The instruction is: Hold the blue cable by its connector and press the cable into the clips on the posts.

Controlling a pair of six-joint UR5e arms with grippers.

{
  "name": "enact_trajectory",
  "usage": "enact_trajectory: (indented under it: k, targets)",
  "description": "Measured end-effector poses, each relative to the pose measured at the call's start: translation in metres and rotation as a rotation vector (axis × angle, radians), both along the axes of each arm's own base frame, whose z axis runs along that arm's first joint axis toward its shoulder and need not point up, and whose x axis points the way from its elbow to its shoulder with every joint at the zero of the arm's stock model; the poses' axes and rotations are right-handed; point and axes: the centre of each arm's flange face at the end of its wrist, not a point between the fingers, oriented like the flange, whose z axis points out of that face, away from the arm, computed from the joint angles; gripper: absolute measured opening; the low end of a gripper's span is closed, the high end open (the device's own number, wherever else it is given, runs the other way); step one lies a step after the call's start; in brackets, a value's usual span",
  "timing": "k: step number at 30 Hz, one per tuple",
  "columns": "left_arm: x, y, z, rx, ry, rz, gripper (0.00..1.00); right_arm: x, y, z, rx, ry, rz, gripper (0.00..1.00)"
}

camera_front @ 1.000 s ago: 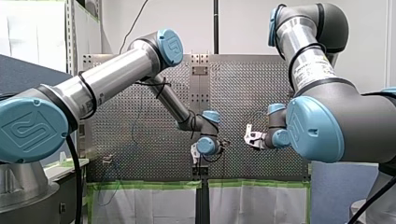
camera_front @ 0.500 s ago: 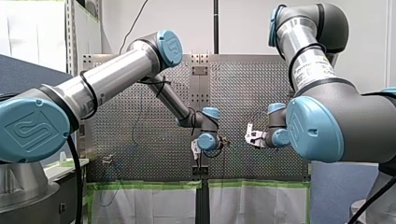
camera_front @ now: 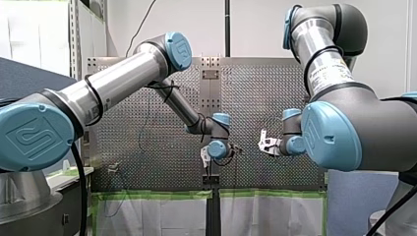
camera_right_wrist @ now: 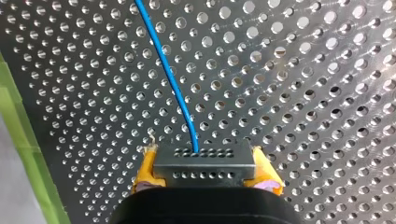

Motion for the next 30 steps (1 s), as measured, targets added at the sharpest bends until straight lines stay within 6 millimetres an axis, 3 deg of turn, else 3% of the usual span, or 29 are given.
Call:
enact_trajectory:
  k: [21,30]
  targets:
    - [-0.045,-0.014,-0.01,0.184,0.086,-0.035,0.0,-0.004,0.013,-0.006,0.081,0.077,0.002,0.0]
    - [-0.056,-0.02,-0.01,0.203,0.107,-0.078,0.0,-0.005,0.008,0.019,0.052,0.058,-0.006,0.0]
